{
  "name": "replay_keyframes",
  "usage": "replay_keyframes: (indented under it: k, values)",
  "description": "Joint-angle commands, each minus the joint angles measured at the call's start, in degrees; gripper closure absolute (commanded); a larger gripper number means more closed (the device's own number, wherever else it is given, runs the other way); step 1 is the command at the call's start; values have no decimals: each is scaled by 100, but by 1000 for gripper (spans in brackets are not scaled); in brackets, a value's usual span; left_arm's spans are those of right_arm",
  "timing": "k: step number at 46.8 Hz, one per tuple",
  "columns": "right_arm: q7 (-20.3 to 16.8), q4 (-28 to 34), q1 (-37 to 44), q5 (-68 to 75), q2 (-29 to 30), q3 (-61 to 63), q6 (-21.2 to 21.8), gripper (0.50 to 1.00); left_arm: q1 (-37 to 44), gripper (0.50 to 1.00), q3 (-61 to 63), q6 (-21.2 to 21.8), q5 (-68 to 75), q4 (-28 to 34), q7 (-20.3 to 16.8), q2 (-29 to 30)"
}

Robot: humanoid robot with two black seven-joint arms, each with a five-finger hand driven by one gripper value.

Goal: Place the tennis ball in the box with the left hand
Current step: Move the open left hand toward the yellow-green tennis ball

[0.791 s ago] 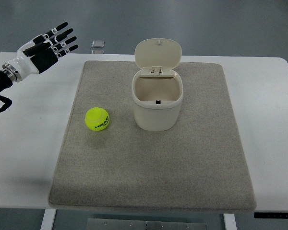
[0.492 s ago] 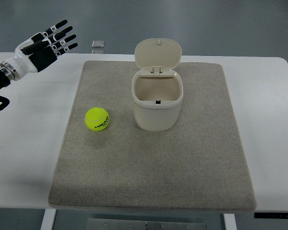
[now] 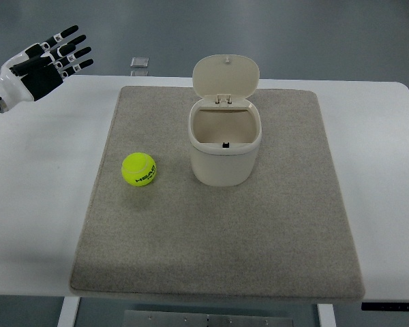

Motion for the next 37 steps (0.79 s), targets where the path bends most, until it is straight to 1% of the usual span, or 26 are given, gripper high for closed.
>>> replay_keyframes:
  k: [1,7,12,17,24,29,37]
  values:
    - [0,0,-4,0,0,-2,0,597,28,508,27,2,26,-67,-7,44]
    - [0,0,5,0,0,-2,0,597,239,506,-8,2,307,-155,-15,61]
    - [0,0,5,0,0,-2,0,597,248,508,-70,2,501,-155,-50,237]
    - [0,0,-4,0,0,7,0,597,248,525,-61,2,614,-147,-51,325]
    - [0,0,5,0,0,-2,0,599,248,525,-96,2,957,-164,-59,571]
    - [0,0,5,0,0,7,0,599,240,525,-79,2,1203,-322,-59,711]
    - [0,0,5,0,0,7,0,599,169,525,-96,2,2064,-612,-68,905]
